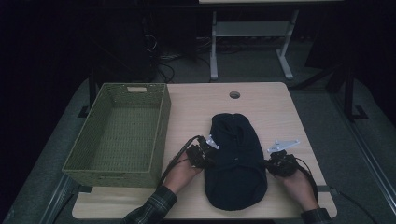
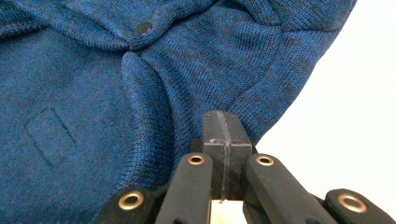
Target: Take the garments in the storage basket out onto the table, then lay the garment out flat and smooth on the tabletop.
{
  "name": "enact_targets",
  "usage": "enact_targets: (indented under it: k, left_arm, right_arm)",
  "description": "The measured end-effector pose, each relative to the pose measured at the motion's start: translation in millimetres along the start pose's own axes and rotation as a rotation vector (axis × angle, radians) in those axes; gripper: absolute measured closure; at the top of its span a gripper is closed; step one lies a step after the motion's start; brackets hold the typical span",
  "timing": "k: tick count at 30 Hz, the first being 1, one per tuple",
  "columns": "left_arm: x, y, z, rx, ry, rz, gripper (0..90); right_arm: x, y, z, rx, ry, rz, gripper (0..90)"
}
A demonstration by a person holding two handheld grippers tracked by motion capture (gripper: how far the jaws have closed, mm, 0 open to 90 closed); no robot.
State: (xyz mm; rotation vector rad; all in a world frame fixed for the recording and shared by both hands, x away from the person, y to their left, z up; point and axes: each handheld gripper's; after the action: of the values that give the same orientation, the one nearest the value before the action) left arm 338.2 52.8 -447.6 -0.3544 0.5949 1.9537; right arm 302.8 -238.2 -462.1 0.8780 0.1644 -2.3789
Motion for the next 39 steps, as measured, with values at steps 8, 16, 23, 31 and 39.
enact_targets:
  k: [8,16,23,31,39]
  left_arm:
    - [7.8,12.6,2.7,0.032,-0.025,-0.001,90.0]
    - [2.2,7.2,17.7,0.022,0.022,0.005,89.9]
    - [-20.1,-12.1,37.2,-0.049,0.098,0.028,89.8]
    - [-45.2,-38.4,39.9,-0.103,0.140,0.063,89.8]
    - [-53.7,-55.5,19.4,-0.107,0.112,0.079,89.8]
  right_arm:
    - [9.0,-9.6,8.3,-0.040,0.003,0.016,89.7]
    - [2.7,-7.9,19.6,-0.048,0.049,0.028,89.7]
    - [-23.3,17.0,20.6,-0.008,0.103,0.000,89.7]
    - [-54.6,43.6,-2.6,-0.007,0.148,-0.041,89.7]
    - [-66.4,53.8,-36.1,-0.024,0.120,-0.059,89.7]
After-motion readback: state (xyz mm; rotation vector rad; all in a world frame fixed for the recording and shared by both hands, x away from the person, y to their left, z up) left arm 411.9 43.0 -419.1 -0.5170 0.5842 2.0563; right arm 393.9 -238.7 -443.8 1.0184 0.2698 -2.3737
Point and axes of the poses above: each handheld gripper's, and its own axes: z roughly backward along the jaws, x roughly out of its underside, y roughly to its right, and after that the axes turned 12 degrees about x, right-handed
